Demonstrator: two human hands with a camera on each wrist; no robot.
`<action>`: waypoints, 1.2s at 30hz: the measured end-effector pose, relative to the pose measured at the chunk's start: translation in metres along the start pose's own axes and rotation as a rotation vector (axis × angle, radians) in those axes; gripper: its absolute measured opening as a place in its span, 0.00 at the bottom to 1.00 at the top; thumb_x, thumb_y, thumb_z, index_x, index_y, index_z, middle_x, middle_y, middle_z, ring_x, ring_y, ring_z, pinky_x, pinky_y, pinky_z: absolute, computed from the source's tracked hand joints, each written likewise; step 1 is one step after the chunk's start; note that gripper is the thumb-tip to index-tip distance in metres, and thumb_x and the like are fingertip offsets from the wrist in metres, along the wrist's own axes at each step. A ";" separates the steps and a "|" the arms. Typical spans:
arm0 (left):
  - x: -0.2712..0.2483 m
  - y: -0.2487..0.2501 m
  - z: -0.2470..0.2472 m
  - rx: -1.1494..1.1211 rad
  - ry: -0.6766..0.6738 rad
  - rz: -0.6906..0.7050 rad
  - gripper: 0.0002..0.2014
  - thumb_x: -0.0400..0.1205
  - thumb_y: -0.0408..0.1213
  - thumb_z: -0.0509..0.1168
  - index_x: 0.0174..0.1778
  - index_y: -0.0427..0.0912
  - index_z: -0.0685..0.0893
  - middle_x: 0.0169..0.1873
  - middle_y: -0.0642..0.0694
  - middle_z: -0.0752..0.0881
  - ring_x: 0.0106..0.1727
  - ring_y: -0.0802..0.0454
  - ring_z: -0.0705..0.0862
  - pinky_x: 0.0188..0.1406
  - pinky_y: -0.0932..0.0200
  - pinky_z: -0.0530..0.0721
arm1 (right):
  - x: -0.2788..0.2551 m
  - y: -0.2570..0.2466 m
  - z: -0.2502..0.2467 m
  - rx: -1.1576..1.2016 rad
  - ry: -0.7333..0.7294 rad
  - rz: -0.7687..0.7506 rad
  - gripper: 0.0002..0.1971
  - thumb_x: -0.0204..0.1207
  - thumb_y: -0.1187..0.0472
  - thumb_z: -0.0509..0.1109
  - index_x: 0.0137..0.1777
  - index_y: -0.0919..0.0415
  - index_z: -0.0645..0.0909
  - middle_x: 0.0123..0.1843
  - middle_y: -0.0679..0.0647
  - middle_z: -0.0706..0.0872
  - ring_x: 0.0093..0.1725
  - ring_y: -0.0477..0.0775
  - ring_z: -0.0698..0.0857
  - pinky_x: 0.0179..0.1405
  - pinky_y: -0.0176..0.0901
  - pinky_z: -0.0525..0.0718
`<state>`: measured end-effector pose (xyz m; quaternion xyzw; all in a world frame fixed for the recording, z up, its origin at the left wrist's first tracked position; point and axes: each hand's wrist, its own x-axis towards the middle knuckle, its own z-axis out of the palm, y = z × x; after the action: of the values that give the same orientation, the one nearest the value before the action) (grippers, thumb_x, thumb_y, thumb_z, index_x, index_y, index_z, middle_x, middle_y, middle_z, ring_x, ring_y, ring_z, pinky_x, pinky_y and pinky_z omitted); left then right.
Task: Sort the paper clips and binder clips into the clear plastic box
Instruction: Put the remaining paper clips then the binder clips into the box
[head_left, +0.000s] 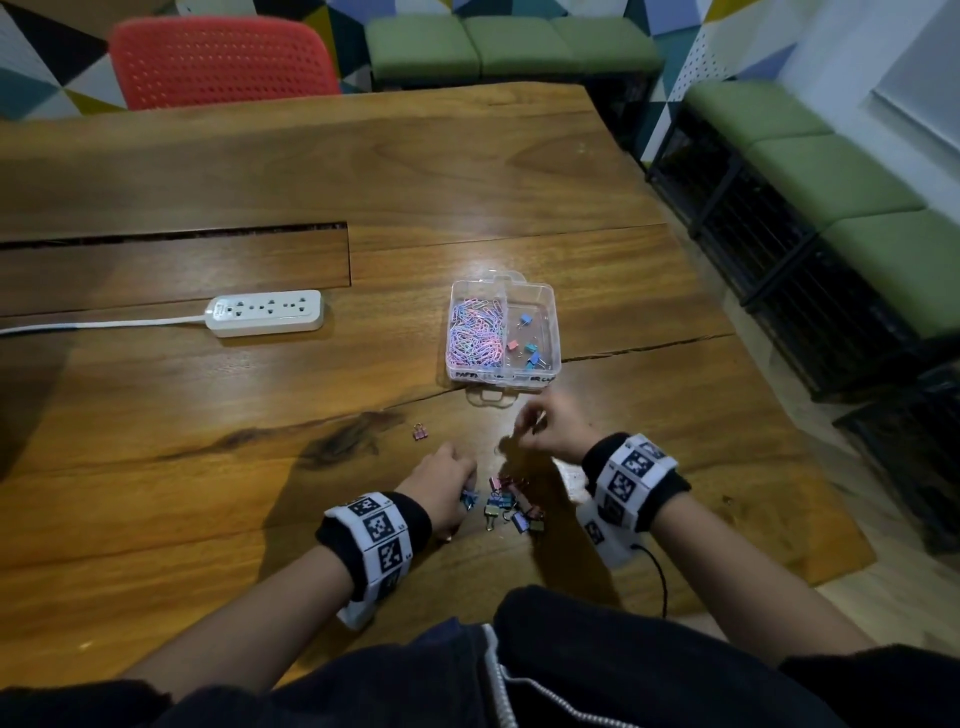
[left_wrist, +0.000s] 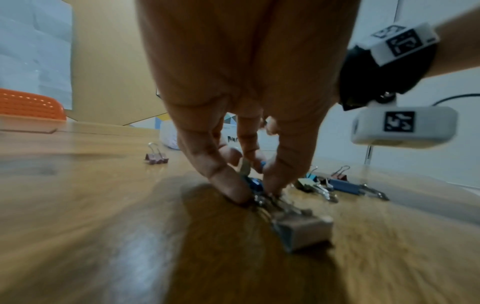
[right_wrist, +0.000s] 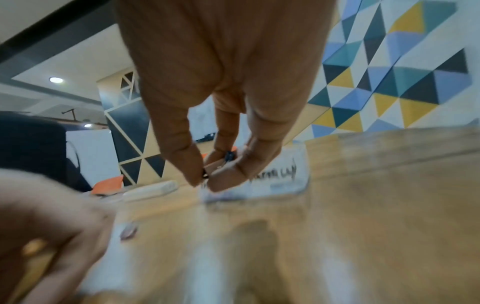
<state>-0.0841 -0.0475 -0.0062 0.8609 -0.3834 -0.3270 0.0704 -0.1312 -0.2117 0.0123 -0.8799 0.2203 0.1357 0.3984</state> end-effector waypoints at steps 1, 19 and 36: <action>0.000 0.000 0.000 -0.009 0.005 0.001 0.09 0.76 0.29 0.64 0.50 0.42 0.77 0.51 0.46 0.70 0.51 0.50 0.75 0.55 0.58 0.79 | 0.004 -0.005 -0.008 0.010 0.071 -0.009 0.05 0.69 0.69 0.71 0.40 0.60 0.78 0.42 0.49 0.76 0.43 0.49 0.79 0.39 0.31 0.79; 0.003 -0.020 -0.008 -0.198 0.084 0.016 0.09 0.76 0.27 0.64 0.34 0.46 0.75 0.34 0.53 0.77 0.42 0.52 0.78 0.48 0.57 0.81 | -0.032 0.018 0.035 -0.381 -0.185 -0.059 0.29 0.70 0.59 0.72 0.72 0.49 0.69 0.70 0.53 0.67 0.70 0.55 0.65 0.71 0.49 0.69; 0.086 0.046 -0.095 -0.795 0.313 0.042 0.13 0.77 0.24 0.65 0.32 0.45 0.73 0.33 0.49 0.79 0.33 0.56 0.80 0.38 0.64 0.84 | -0.036 0.010 0.050 -0.304 -0.139 0.078 0.40 0.66 0.62 0.73 0.74 0.42 0.58 0.66 0.58 0.67 0.66 0.60 0.69 0.64 0.54 0.78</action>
<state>-0.0109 -0.1524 0.0411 0.7980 -0.2295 -0.3134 0.4607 -0.1703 -0.1691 -0.0115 -0.9093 0.2033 0.2433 0.2696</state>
